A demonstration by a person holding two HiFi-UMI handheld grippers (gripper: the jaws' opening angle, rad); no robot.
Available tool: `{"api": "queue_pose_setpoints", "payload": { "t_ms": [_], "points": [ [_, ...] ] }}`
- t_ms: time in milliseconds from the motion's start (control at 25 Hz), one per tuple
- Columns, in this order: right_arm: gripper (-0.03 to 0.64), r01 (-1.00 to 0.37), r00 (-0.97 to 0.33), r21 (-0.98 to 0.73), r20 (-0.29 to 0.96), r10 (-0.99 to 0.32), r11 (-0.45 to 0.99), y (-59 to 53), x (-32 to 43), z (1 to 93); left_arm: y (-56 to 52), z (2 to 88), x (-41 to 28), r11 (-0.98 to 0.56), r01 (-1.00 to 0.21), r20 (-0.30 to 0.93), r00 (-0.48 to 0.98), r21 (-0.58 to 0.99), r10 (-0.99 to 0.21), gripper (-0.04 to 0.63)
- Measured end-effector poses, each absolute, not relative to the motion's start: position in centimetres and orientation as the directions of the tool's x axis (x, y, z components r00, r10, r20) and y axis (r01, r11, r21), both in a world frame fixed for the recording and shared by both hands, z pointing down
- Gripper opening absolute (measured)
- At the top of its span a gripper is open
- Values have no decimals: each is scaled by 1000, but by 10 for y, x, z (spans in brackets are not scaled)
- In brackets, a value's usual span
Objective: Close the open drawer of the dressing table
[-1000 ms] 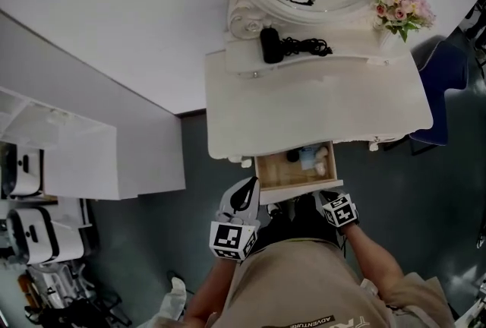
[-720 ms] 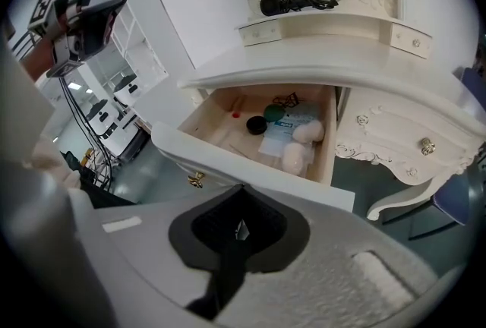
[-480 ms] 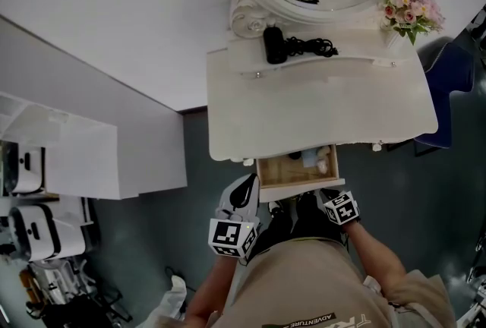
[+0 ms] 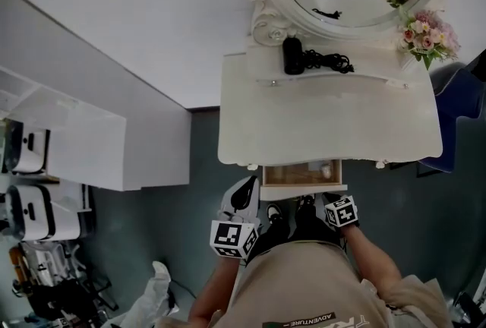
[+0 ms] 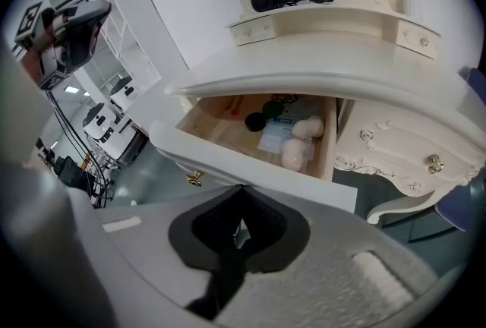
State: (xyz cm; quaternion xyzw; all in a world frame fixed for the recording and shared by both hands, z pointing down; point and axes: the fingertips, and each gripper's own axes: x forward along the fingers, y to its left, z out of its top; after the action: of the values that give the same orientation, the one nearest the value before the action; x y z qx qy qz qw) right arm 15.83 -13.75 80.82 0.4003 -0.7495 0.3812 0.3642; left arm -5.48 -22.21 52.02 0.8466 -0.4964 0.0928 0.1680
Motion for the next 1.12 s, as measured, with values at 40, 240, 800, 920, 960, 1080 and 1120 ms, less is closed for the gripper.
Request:
{"api": "queue_pose_setpoints", "payload": {
  "t_ms": [40,240,800,920,960,1080,1120],
  "points": [
    [3,-877,-416,-281,850,-323,389,-142,158,808,-224,519,-56,-446,-874,324,485,192,-812,17],
    [3,-879,-414,-284,853,-318,382,-161,160,806,-231,522,-62,-430,-882,345,471,192,-812,17],
    [3,-859,-439,-296,846,-304,417,-216,163,798,-276,514,-52,-406,-897,342,443,177,-829,17],
    [3,-857,-432,-275,844,-318,435,-226,163,797,-287,512,-52,-398,-901,340,434,174,-834,18],
    [3,-857,-427,-264,845,-322,442,-228,163,797,-290,512,-52,-394,-902,341,431,175,-835,17],
    [3,-857,-429,-270,846,-317,439,-232,164,799,-298,510,-50,-391,-904,342,427,171,-837,17],
    [3,-857,-432,-275,845,-315,435,-234,164,800,-300,508,-49,-393,-904,341,428,169,-837,17]
  ]
}}
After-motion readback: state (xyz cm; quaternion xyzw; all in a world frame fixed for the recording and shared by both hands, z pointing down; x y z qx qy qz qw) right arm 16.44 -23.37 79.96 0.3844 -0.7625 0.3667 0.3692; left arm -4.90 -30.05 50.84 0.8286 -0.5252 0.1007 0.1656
